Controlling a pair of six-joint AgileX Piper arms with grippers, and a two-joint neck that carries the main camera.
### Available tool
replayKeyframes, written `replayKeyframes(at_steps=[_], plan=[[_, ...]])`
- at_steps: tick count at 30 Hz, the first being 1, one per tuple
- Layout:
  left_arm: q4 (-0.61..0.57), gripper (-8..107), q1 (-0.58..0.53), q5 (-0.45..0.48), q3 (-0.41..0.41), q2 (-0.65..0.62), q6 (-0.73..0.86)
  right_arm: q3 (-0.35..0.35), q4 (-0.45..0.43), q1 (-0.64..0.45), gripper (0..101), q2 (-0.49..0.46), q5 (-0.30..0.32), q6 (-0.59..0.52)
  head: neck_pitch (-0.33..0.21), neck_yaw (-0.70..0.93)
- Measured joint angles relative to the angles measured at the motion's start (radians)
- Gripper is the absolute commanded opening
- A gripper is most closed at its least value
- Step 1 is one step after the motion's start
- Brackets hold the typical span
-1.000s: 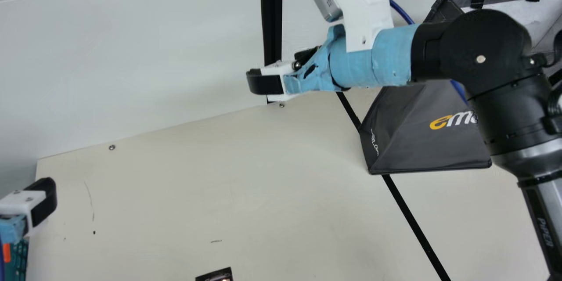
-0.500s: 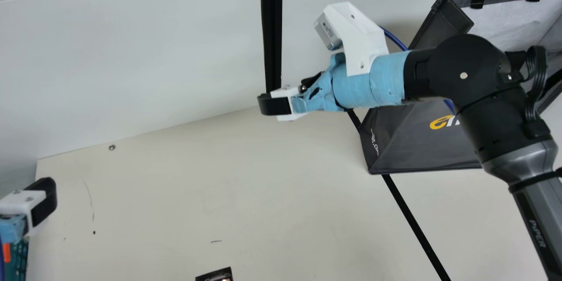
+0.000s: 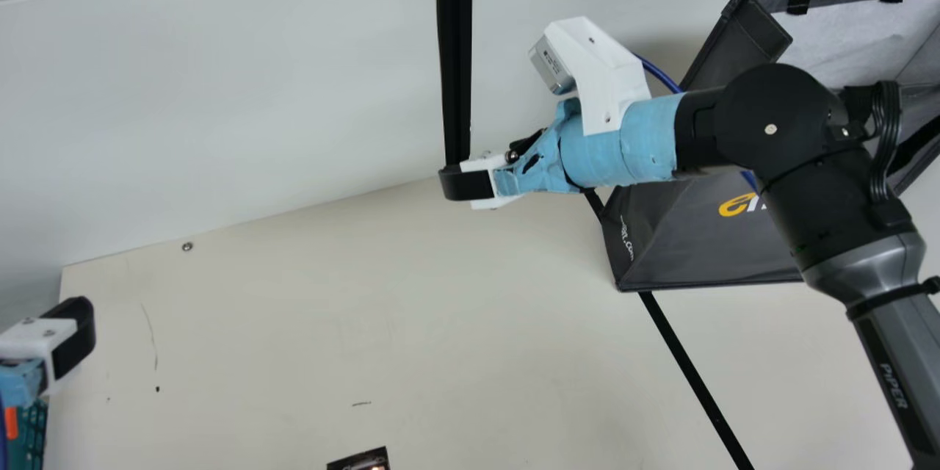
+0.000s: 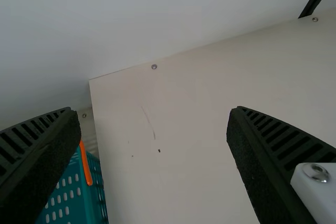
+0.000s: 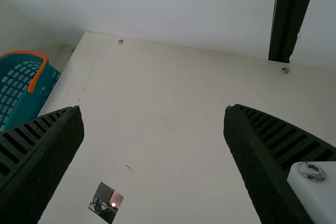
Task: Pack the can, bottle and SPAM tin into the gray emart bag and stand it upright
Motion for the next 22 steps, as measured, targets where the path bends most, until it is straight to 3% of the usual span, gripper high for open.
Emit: replayKeyframes(at_steps=[22], plan=[[0.000, 90, 0.000, 0.000, 0.000, 0.000, 0.000, 0.000, 0.000, 0.000, 95, 0.000, 0.000, 0.000, 0.002, 0.000]])
